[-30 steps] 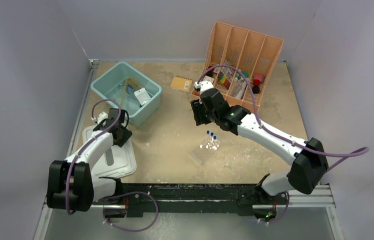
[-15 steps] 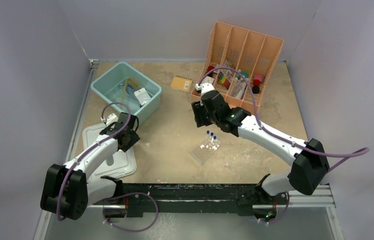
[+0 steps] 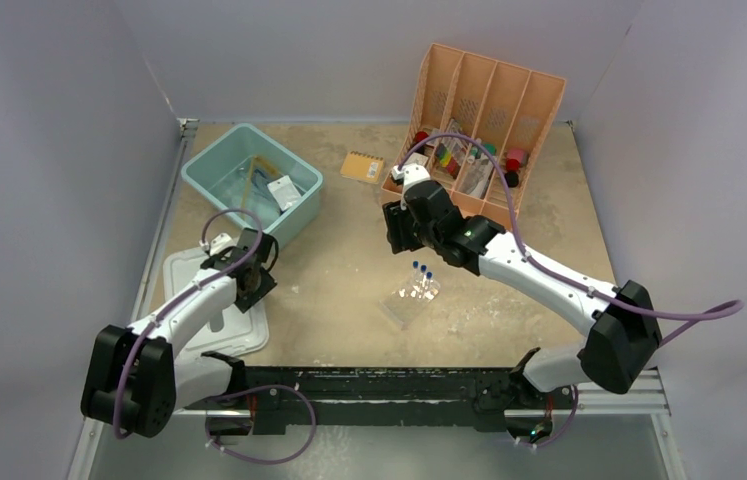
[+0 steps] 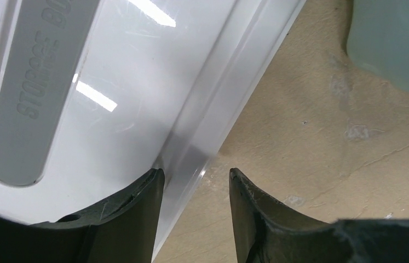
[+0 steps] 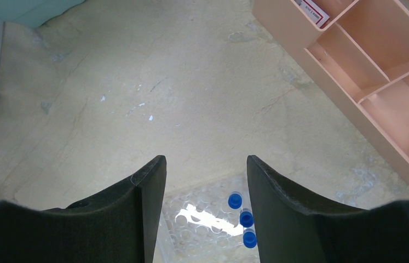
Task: Organize the chemistry lab equipment
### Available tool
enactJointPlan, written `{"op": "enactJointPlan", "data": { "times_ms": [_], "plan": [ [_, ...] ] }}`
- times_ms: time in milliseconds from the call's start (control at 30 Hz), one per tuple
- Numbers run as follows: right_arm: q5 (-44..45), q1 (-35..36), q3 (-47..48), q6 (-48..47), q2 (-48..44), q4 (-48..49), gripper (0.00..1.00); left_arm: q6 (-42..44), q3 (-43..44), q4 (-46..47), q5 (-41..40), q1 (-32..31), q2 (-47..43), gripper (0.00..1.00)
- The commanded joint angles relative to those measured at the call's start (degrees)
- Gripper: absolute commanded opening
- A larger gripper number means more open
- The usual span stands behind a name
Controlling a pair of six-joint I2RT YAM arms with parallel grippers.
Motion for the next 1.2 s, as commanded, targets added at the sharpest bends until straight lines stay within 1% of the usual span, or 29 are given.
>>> {"op": "enactJointPlan", "data": {
  "times_ms": [0, 67, 167, 400, 433, 533, 633, 833, 900, 1000, 1067, 1167],
  "plan": [
    [-0.45, -0.19, -0.02, 0.08, -1.60, 2.22, 0.58, 1.06, -1.44, 0.98, 2.58, -0.25, 1.61, 0.47],
    [-0.34, -0.17, -0.06, 0.02, -1.64, 2.36, 0.58, 1.09, -2.32, 3.01, 4.47, -0.25, 2.73, 0.44],
    [-0.34, -0.18, 0.03, -0.15, -1.66, 2.47, 0.58, 0.75, -1.82, 1.88, 2.81, -0.25, 3.71, 0.37],
    [-0.48, -0.17, 0.36, -0.61, -1.47, 3.02, 0.58, 1.53, -0.39, 1.09, -3.34, -0.25, 4.12, 0.02],
    [-0.71, -0.12, 0.44, -0.72, -1.41, 3.14, 0.58, 1.49, 0.12, 0.77, -4.13, -0.25, 3.84, 0.00],
    [-1.94, -0.16, 0.86, -1.32, -1.13, 3.50, 0.58, 1.34, 1.47, -0.39, -6.35, -0.25, 2.17, 0.00],
    [-5.18, -0.15, 1.43, -1.87, -0.48, 4.24, 0.58, 0.46, 2.24, -1.38, -7.55, -0.25, -0.31, 0.00],
    [-17.14, -0.17, 4.16, -1.99, 2.76, 6.40, 0.60, -3.05, 3.50, -3.17, -6.82, -0.16, -6.52, 0.00],
    [-21.38, -0.19, 6.35, -1.18, 5.49, 6.49, 0.62, -4.15, 4.13, -3.50, -6.05, -0.16, -8.51, 0.00],
    [-28.37, -0.17, 9.77, 0.59, 9.60, 7.31, 0.71, -5.77, 4.18, -3.80, -4.83, -0.12, -11.58, 0.00],
    [-32.07, -0.20, 13.31, 1.12, 13.19, 6.72, 0.73, -6.46, 3.91, -3.94, -4.00, -0.09, -12.84, 0.00],
    [-37.47, -0.03, 20.36, 3.21, 19.78, 4.43, 0.74, -7.30, 3.82, -4.39, -3.25, -0.07, -14.82, 0.00]
  ]
}}
